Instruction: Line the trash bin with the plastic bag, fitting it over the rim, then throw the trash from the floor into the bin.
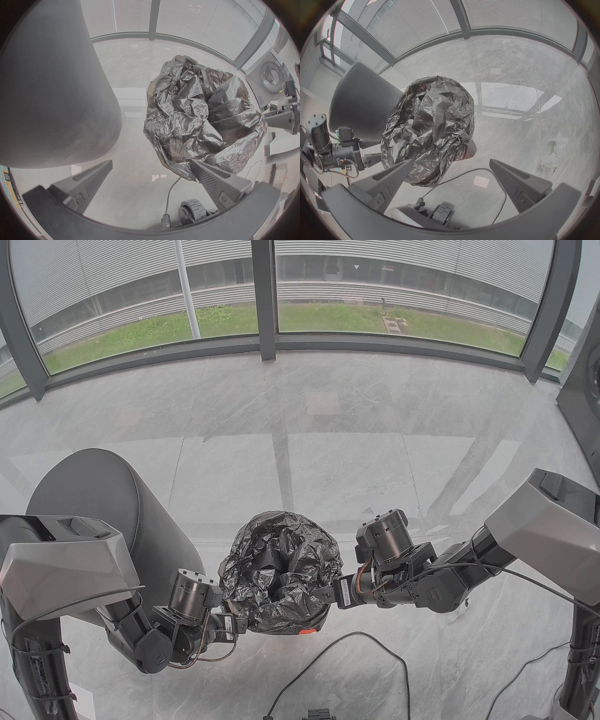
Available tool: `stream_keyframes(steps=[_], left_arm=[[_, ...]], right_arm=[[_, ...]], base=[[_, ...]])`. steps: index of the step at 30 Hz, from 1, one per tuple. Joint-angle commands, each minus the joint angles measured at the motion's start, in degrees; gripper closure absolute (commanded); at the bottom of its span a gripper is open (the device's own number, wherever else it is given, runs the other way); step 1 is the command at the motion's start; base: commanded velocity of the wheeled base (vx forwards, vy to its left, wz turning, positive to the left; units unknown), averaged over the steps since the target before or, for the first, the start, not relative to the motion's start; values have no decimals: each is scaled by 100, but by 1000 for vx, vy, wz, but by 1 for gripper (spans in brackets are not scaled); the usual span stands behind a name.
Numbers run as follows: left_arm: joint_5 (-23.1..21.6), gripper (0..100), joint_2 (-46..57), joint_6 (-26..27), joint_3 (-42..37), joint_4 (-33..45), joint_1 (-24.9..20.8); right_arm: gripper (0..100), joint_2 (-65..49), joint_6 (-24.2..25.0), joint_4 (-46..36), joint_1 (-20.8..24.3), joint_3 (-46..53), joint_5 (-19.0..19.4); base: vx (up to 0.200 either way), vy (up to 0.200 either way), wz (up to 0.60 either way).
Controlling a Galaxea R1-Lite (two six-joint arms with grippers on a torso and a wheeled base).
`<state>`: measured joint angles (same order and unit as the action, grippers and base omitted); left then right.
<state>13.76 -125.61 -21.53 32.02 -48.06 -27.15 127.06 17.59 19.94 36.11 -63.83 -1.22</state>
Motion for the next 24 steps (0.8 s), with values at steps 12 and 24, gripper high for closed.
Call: stream_keyframes(steps=[12, 24], left_arm=[[-5, 0, -16, -36, -109, -37, -27], [-5, 0, 406, -36, -161, -37, -19]], right_arm=[[0, -322, 16, 27, 10, 99, -107], [0, -454, 7, 27, 10, 169, -115]], base=[[0, 0, 0], [0, 0, 0]])
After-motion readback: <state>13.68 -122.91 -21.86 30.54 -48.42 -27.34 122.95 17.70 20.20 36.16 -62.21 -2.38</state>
